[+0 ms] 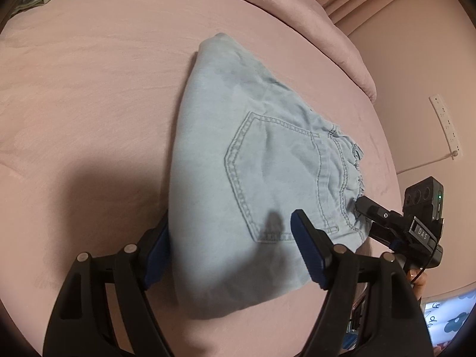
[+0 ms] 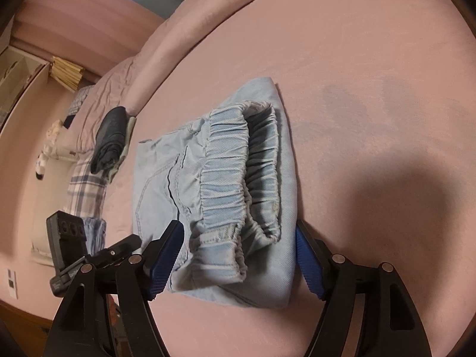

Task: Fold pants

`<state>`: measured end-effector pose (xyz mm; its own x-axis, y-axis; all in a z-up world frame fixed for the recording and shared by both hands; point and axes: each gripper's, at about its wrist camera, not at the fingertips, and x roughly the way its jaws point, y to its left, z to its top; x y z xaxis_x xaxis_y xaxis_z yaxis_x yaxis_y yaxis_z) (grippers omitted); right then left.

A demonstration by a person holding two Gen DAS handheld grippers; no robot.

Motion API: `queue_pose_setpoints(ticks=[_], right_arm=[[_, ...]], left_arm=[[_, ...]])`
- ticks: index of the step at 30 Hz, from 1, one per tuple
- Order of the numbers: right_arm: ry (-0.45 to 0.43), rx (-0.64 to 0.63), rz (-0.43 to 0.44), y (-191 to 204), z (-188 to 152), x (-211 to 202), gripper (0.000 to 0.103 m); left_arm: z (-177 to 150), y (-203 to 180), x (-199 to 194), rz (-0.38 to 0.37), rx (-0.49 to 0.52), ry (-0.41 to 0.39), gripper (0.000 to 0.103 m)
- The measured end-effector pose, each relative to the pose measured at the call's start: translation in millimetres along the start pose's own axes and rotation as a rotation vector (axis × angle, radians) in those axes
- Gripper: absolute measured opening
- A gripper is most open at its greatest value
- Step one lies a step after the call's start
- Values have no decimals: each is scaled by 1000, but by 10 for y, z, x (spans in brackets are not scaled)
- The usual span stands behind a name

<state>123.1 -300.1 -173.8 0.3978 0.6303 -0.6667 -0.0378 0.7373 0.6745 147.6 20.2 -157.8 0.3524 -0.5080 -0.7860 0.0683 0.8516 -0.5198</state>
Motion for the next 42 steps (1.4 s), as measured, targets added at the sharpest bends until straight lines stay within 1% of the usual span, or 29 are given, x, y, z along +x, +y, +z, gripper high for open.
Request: queue_pose_setpoints(ticks=[7, 9, 11, 23, 42], right_arm=[[7, -11, 4, 24, 75, 49, 75], [10, -17, 7, 38, 107, 78, 77], [12, -19, 13, 50, 138, 104, 77], [21, -32, 33, 65, 253, 200, 77], [22, -33, 50, 96, 314, 273, 79]], left_arm=[[63, -33, 50, 1, 21, 8, 77], [80, -48, 65, 0, 26, 8, 77], [100, -73, 88, -3, 30, 13, 80], [227, -169, 194, 8, 54, 27, 79], [279, -90, 133, 15, 70, 39, 79]])
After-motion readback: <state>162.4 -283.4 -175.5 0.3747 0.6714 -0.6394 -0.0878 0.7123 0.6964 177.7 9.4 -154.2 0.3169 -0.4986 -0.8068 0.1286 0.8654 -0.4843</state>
